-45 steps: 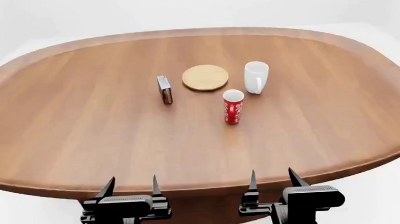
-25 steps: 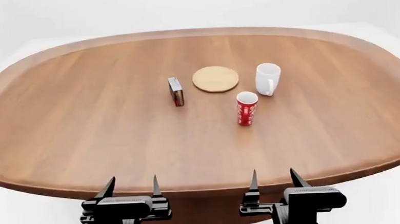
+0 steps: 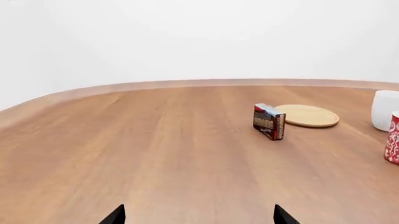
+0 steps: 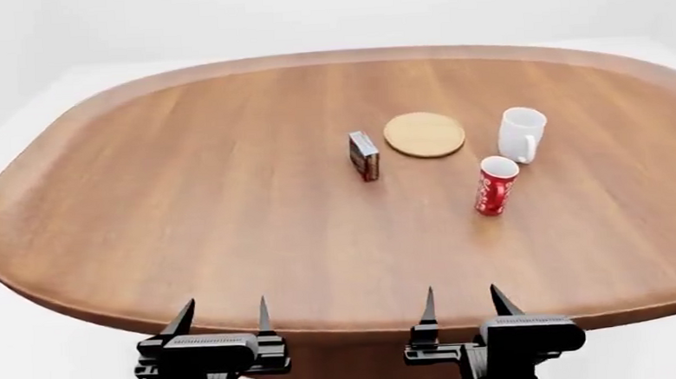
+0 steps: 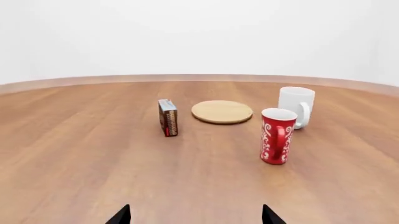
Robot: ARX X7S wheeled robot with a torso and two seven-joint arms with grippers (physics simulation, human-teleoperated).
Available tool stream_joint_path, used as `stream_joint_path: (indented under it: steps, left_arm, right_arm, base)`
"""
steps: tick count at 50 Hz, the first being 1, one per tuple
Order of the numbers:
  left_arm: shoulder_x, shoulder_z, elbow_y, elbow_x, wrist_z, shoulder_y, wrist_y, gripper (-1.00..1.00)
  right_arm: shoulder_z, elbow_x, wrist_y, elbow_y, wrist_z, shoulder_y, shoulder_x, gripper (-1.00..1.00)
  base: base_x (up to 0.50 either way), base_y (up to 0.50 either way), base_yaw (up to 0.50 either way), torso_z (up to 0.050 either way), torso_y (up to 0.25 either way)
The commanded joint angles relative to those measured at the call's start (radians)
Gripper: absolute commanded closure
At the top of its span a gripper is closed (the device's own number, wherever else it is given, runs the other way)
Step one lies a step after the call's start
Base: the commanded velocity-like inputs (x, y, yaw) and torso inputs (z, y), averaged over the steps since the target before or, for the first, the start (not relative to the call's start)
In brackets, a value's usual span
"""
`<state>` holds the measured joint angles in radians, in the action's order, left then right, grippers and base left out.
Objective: Put the chocolate pudding to the left of the plate.
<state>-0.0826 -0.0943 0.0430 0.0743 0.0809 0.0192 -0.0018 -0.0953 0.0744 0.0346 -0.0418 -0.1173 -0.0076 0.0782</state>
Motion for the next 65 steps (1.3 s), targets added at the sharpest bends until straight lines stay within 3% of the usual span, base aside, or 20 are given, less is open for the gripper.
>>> stream_joint_path:
  steps: [1,13,22,38,65]
  left_arm:
    - [-0.014,-0.017,0.011,0.007,0.021,0.006,-0.001,-1.0]
    - [-0.028,-0.033,0.024,0.014,0.036,0.01,-0.004,-1.0]
    - [-0.051,-0.039,0.12,0.026,0.045,-0.002,-0.114,-1.0]
    - [-0.085,-0.025,0.266,0.063,0.066,-0.038,-0.273,-1.0]
    - [-0.101,-0.028,0.281,0.087,0.093,-0.044,-0.279,-1.0]
  right_arm:
    - [-0.017,0.015,0.008,-0.009,-0.015,0.0,0.016,-1.0]
    - [-0.03,0.032,0.03,-0.037,-0.03,-0.003,0.032,-1.0]
    - [-0.039,0.066,0.203,-0.153,-0.034,0.016,0.059,-1.0]
    - [-0.026,0.119,0.509,-0.347,-0.063,0.089,0.102,-1.0]
    - [-0.026,0.147,0.534,-0.38,-0.072,0.099,0.123,-1.0]
  base:
    - [0.06,0.5,0.0,0.0,0.0]
    - [0.06,0.5,0.0,0.0,0.0]
    - [0.06,0.45,0.0,0.0,0.0]
    - [0.01,0.0,0.0,0.0,0.0]
    - [0.48,-0.24,0.0,0.0,0.0]
